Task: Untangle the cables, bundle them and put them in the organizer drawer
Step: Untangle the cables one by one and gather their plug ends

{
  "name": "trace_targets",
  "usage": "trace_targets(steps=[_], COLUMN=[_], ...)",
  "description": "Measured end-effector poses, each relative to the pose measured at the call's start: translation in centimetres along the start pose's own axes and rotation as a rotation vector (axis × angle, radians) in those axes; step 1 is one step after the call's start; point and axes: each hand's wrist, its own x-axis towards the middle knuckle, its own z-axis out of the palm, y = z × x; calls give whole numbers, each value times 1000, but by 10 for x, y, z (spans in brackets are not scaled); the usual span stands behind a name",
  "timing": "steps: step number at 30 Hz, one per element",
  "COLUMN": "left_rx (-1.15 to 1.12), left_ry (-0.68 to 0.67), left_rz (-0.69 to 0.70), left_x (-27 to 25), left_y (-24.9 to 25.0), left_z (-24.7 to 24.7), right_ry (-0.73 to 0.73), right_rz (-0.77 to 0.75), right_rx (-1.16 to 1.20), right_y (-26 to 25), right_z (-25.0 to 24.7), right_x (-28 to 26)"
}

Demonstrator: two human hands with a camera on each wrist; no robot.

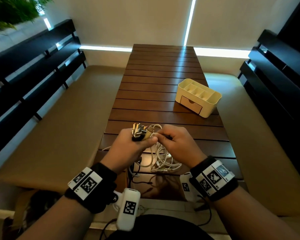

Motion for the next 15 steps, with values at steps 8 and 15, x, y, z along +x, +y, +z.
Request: trace_targets(steps=[8,15], left_rx=[44,-346], left_ry=[110,217], left_rz=[132,0], left_x=[3,-10], left_y=[0,-13], left_z=[-20,-40], right_ry=[-88,-122], right_rz=[167,244], right_rx=[148,-107], right_y=[14,48], right_z=[9,-3], right_x=[-8,-2])
